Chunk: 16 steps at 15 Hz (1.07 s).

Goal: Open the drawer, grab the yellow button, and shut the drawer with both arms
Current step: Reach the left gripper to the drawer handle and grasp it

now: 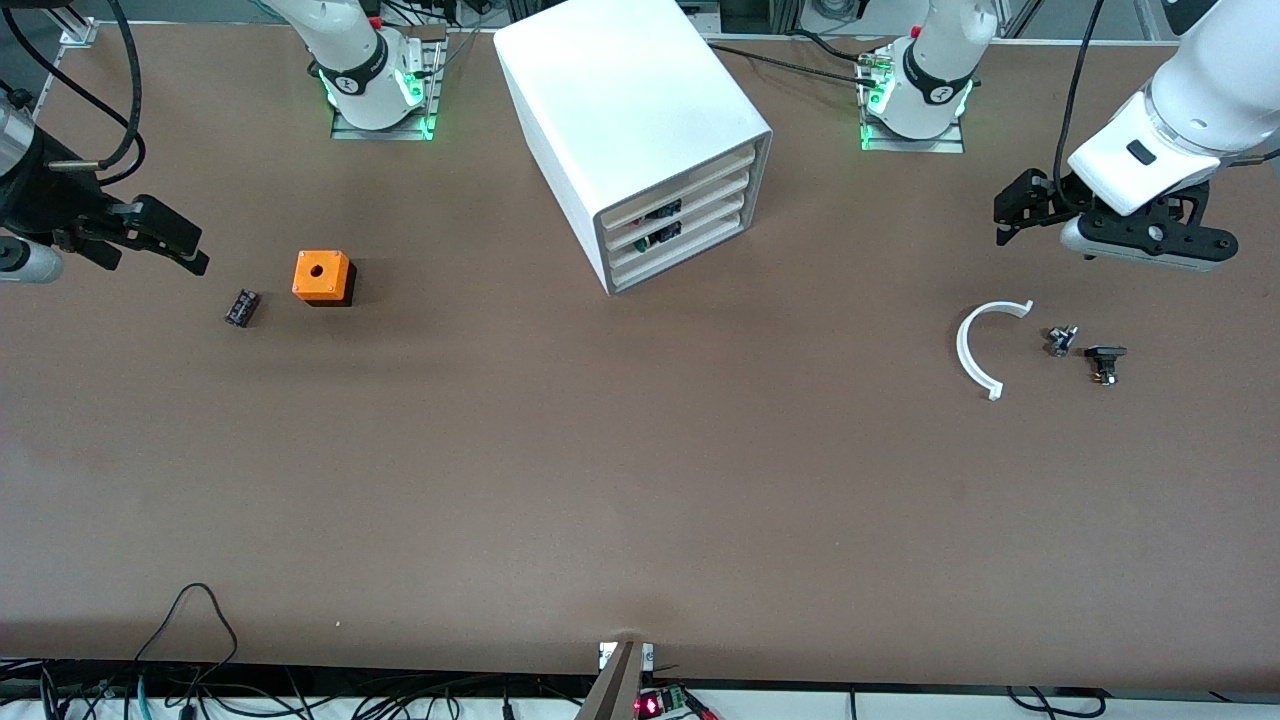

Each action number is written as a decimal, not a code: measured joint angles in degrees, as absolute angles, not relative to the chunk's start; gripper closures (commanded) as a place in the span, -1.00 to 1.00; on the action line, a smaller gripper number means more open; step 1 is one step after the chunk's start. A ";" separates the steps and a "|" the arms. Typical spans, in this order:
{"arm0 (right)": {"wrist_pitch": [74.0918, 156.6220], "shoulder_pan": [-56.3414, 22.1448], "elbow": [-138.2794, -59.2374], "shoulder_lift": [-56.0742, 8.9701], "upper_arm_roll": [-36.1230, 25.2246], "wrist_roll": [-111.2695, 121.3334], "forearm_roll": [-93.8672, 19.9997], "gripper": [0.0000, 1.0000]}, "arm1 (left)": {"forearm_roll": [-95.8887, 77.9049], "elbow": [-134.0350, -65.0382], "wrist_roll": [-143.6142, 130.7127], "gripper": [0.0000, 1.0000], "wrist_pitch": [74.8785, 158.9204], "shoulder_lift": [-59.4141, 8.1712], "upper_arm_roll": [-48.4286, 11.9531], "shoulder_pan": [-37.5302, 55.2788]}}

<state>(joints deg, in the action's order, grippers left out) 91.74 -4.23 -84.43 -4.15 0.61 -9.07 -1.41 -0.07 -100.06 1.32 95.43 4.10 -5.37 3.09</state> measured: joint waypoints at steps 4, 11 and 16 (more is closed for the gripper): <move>91.75 -4.23 -84.43 -4.15 0.58 -9.08 -1.41 -1.00 | -0.07 -100.03 1.32 -1.00 95.43 4.09 -5.33 2.95; 91.65 -4.24 -84.43 -4.15 0.74 -9.08 -1.43 -1.00 | -0.07 -99.99 1.33 -1.00 95.42 3.93 -5.33 2.95; 92.26 -4.24 -84.72 -4.29 0.75 -9.08 -1.91 -1.00 | -3.12 -99.61 1.33 -1.00 87.03 3.83 -5.33 2.94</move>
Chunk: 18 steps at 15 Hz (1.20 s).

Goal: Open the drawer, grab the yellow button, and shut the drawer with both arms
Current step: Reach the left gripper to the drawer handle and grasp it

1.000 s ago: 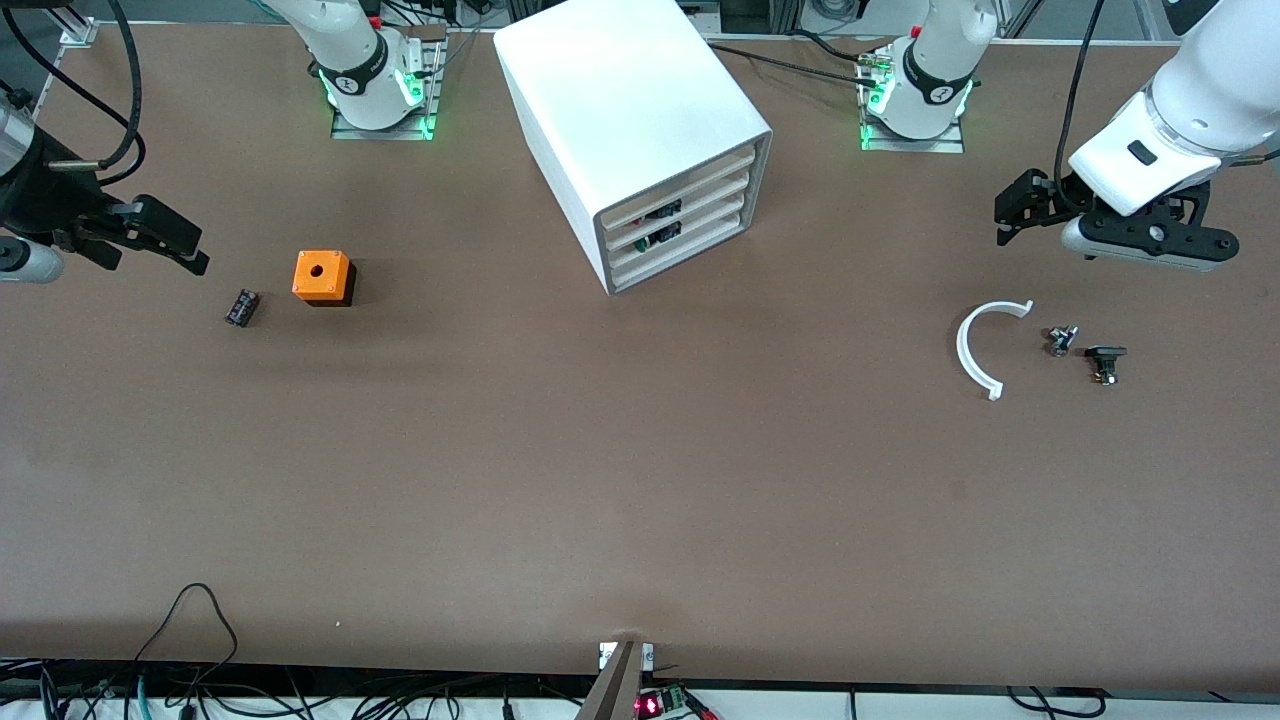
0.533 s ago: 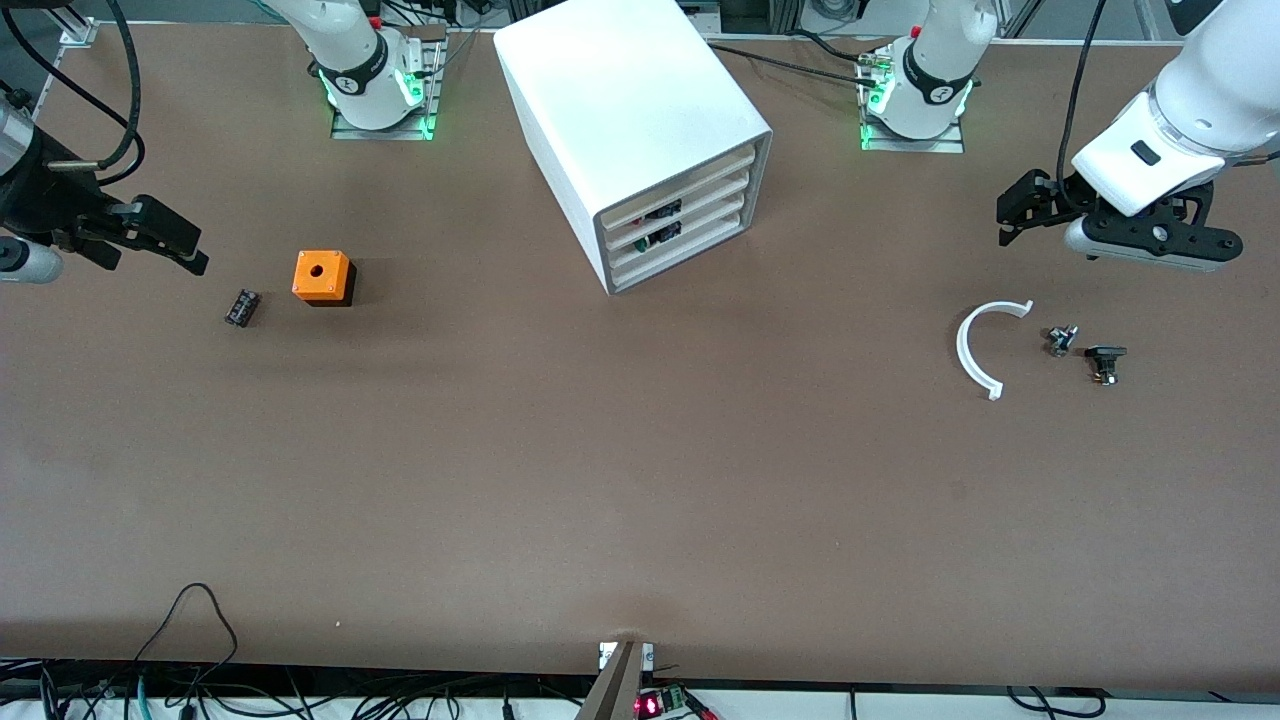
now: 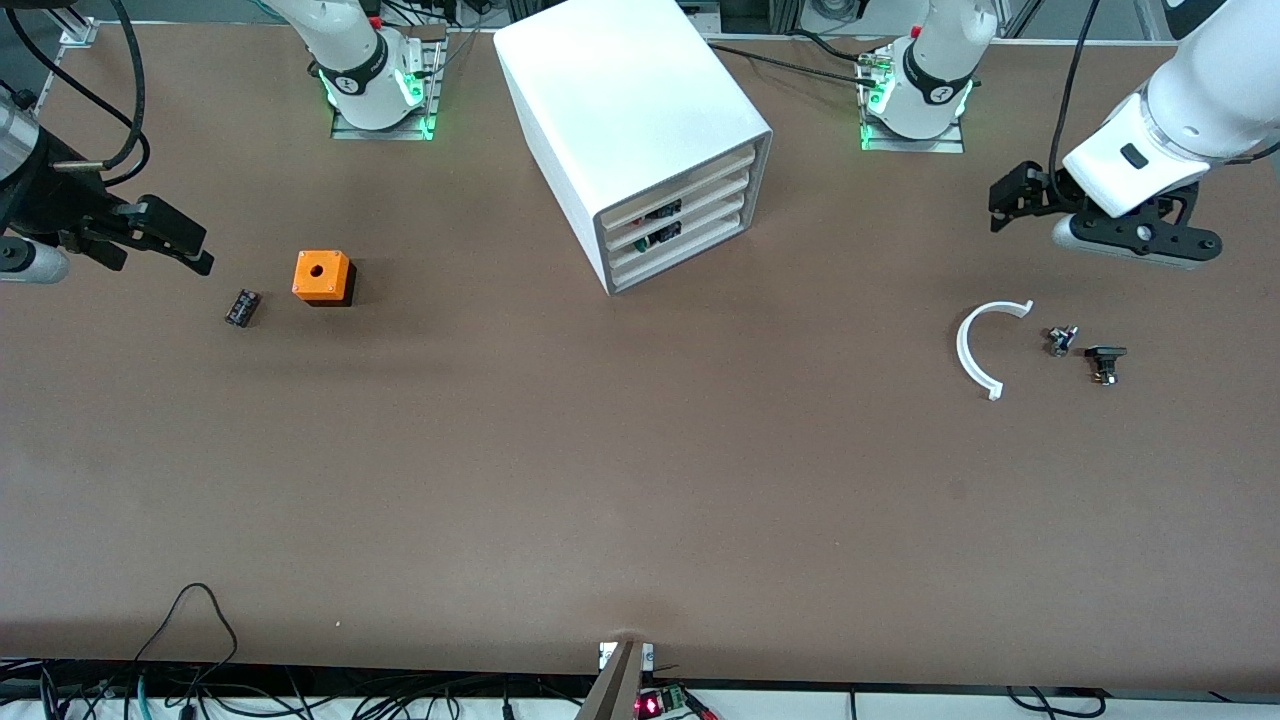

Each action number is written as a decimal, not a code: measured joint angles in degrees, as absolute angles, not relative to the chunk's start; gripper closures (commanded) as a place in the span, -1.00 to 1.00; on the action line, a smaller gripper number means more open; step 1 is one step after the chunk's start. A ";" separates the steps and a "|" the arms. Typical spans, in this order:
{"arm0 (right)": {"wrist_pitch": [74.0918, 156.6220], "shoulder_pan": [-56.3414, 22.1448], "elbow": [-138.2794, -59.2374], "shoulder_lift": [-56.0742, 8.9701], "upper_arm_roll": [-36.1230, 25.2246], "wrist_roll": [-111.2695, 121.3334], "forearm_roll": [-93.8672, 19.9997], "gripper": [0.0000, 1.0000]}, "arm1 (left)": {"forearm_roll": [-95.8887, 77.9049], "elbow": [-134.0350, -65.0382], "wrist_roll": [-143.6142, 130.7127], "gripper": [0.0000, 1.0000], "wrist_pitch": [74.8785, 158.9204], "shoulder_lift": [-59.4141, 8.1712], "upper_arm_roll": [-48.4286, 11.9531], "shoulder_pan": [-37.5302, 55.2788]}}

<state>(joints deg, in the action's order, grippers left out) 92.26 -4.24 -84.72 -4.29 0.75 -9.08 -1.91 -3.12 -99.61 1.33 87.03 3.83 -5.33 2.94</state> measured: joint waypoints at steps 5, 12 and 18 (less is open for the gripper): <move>92.62 -4.11 -85.25 -6.74 0.70 -9.08 -1.91 -1.00 | -12.87 -99.21 3.03 -1.00 79.78 3.53 -5.51 3.23; 92.64 -4.08 -86.56 -11.03 0.69 -9.08 -1.91 -1.00 | -32.40 -102.16 10.85 -0.91 75.37 -1.73 -5.64 3.29; 93.99 -4.17 -86.86 -15.21 0.78 -9.08 -2.22 -1.00 | -48.34 -116.36 27.06 -0.67 88.12 -3.47 -5.73 3.32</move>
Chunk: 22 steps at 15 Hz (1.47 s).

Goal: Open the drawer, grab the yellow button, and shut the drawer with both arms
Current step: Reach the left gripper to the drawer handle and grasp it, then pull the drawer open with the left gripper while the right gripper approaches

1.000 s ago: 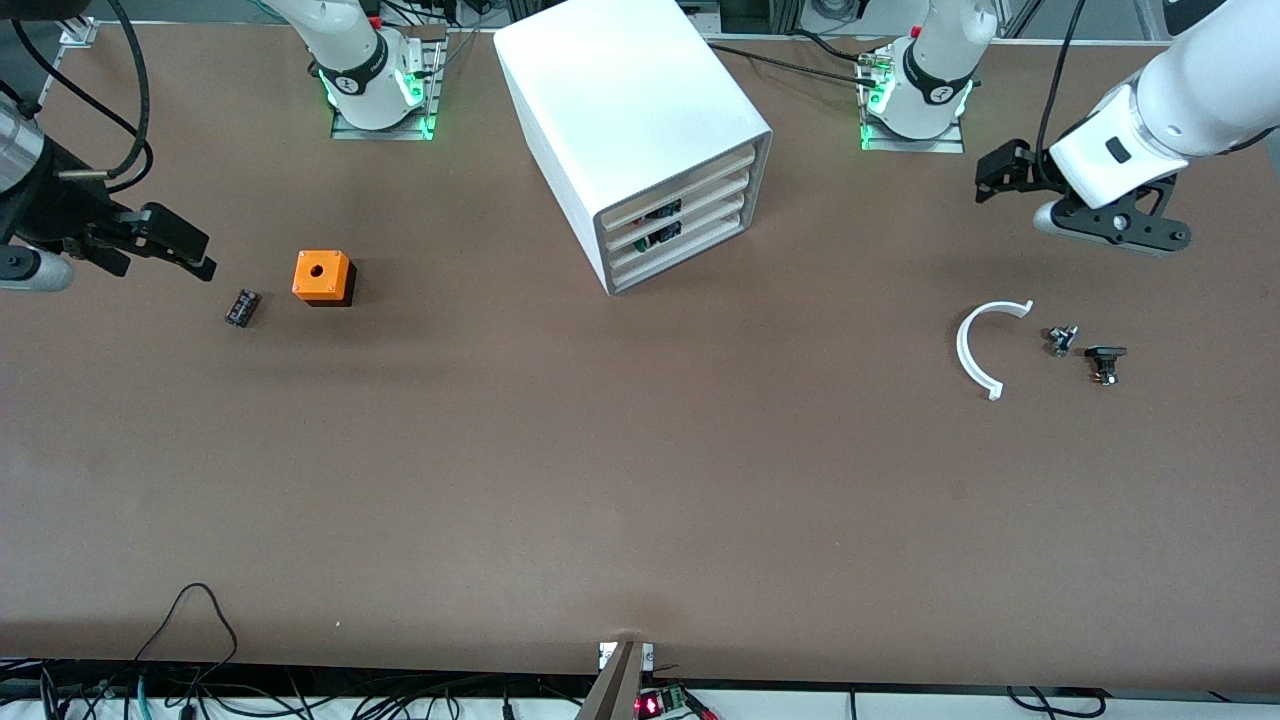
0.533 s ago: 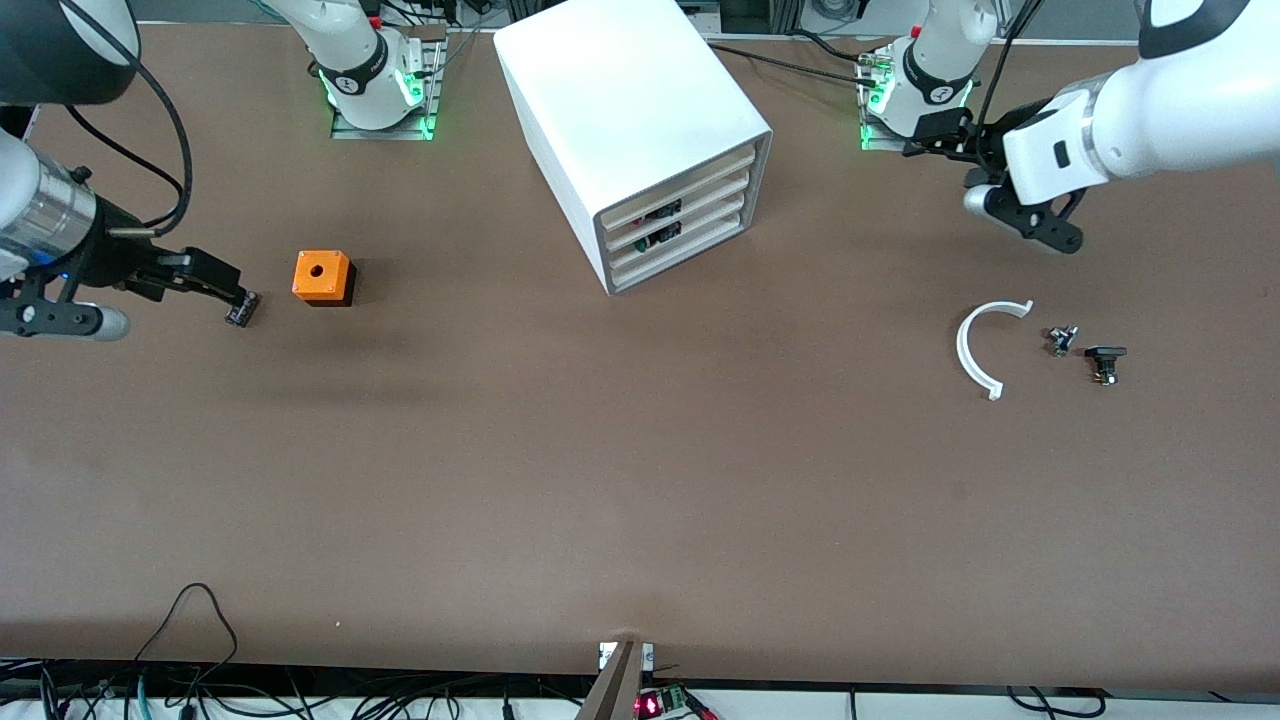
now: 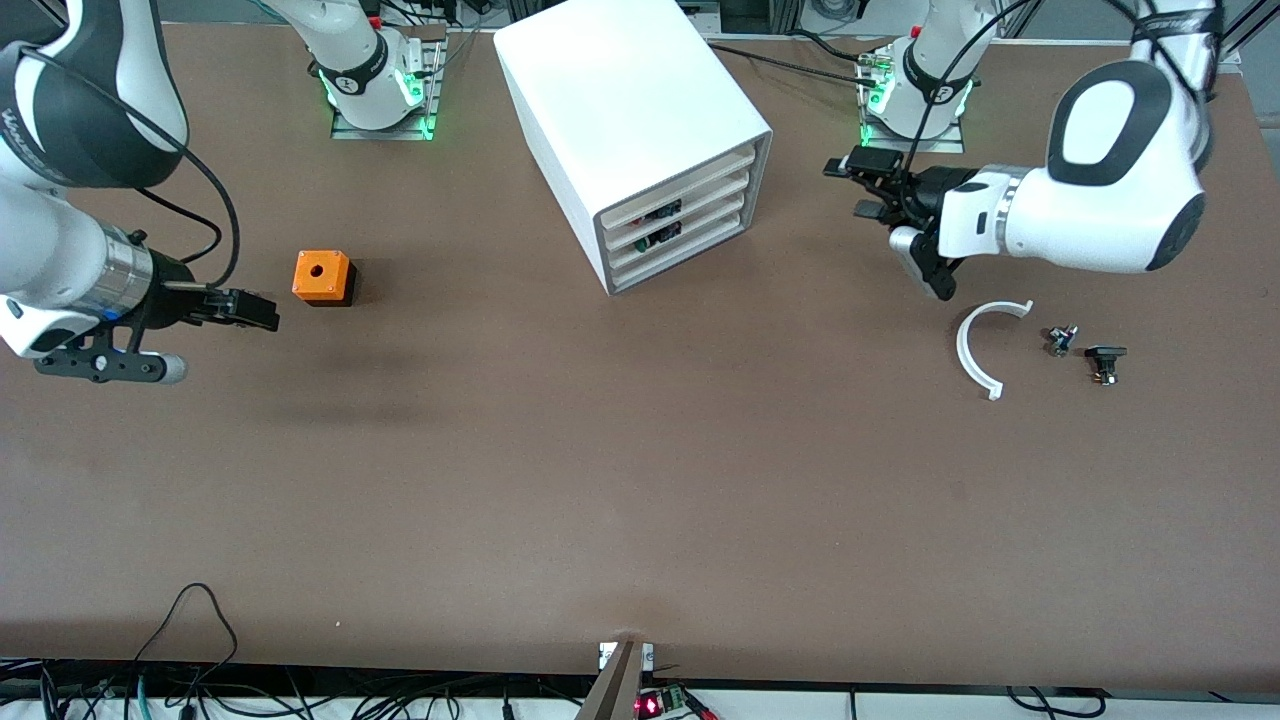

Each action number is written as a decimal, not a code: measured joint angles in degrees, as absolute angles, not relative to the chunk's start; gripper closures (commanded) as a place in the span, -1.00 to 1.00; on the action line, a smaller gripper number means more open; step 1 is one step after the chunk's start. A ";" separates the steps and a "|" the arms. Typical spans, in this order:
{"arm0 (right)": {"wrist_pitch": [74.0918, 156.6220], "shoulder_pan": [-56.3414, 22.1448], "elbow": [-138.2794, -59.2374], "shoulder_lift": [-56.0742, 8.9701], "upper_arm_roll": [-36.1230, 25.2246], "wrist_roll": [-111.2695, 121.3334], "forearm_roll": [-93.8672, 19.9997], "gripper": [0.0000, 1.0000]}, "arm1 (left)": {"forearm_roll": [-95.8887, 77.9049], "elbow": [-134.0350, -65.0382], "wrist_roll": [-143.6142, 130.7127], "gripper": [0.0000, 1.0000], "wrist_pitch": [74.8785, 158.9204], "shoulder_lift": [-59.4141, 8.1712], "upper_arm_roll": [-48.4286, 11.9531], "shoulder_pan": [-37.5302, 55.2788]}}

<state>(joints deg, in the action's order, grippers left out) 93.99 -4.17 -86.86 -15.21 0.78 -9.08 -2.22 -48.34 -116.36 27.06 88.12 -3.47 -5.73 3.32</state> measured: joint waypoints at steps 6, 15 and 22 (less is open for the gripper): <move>96.66 -5.61 -86.85 -18.36 1.10 -13.58 -6.31 -1.00 | -61.35 -127.16 41.67 -0.23 97.69 -6.13 -10.12 3.97; 97.81 -13.71 -83.43 -22.01 1.41 -30.22 -6.39 -1.00 | -73.56 -134.68 52.91 -0.21 100.81 -8.15 -14.92 4.16; 97.80 -18.29 -77.19 -25.68 1.46 -43.54 -6.39 -1.00 | -82.25 -139.48 58.58 0.65 108.91 -8.37 -21.90 4.65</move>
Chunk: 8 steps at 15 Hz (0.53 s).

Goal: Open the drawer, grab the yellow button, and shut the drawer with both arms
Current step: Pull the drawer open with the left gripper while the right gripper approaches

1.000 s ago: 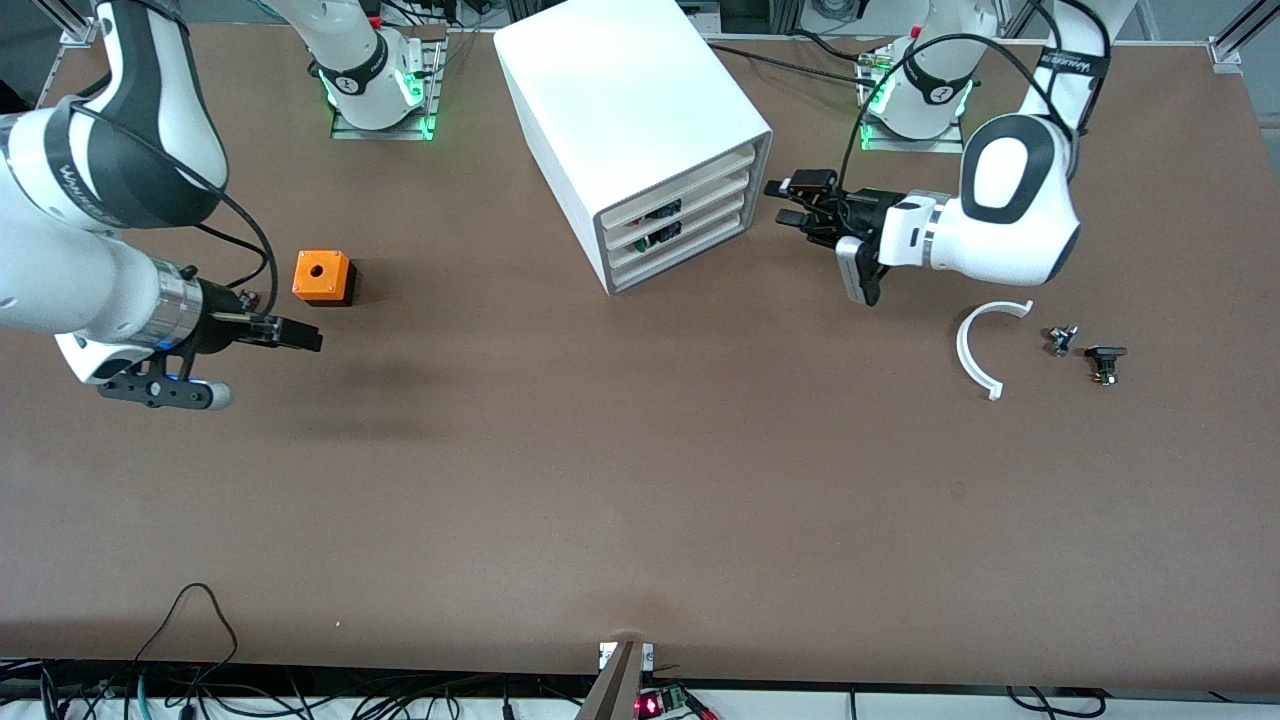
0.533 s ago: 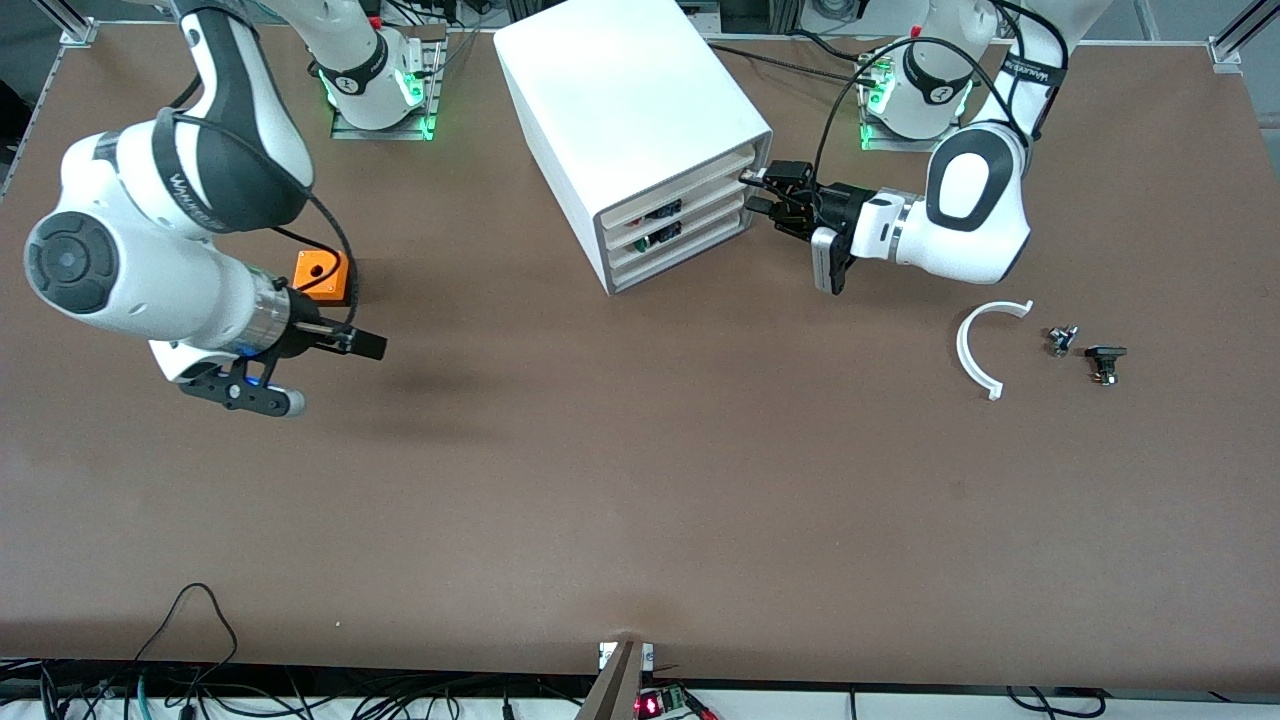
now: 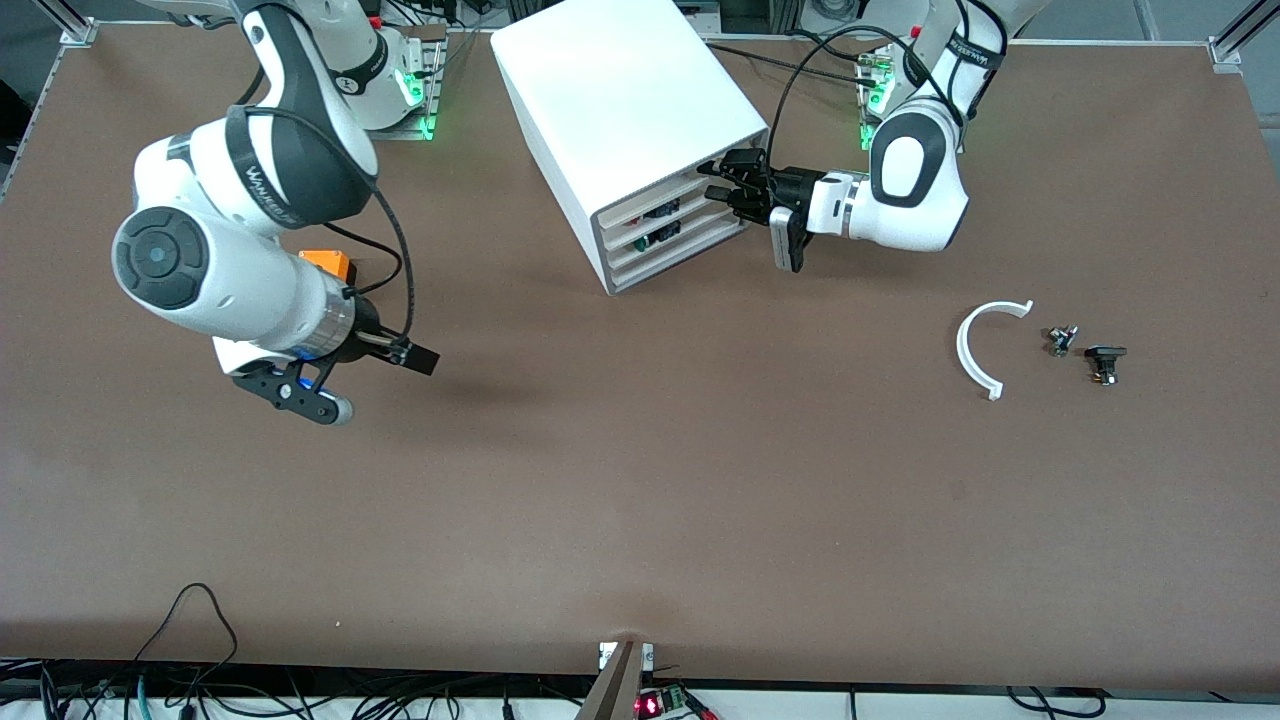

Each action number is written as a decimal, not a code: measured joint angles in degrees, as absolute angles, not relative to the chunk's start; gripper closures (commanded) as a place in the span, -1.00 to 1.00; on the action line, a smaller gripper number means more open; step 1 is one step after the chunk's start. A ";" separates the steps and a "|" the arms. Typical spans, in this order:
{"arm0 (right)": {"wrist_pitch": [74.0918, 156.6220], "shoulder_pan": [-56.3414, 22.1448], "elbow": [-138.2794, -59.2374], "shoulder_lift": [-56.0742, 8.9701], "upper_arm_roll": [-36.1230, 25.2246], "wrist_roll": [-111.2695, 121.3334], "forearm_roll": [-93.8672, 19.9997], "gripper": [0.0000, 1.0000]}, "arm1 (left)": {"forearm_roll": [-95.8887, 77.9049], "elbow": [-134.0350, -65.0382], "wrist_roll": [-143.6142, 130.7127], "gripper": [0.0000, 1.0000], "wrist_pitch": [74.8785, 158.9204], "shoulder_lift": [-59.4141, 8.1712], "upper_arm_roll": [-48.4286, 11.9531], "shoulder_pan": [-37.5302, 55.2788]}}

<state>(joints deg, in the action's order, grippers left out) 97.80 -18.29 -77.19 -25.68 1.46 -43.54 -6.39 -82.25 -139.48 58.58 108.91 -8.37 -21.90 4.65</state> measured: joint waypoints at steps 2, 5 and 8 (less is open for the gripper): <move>97.78 -19.67 -75.01 -26.69 1.46 -47.08 -6.39 -1.00 | -82.26 -139.64 60.18 1.00 108.78 -8.53 -21.93 4.63; 97.55 -21.61 -71.93 -27.76 1.47 -51.74 -6.39 -1.00 | -82.59 -139.59 61.48 1.00 107.56 -8.63 -21.95 4.46; 96.94 -23.35 -69.75 -28.27 1.47 -55.64 -6.39 -1.00 | -82.60 -139.58 61.73 1.00 107.51 -8.70 -21.95 4.39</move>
<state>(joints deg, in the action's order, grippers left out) 96.94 -23.35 -69.75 -28.27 1.47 -55.64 -6.39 -82.60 -139.58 61.73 107.51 -8.70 -21.95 4.39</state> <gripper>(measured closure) 0.000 0.863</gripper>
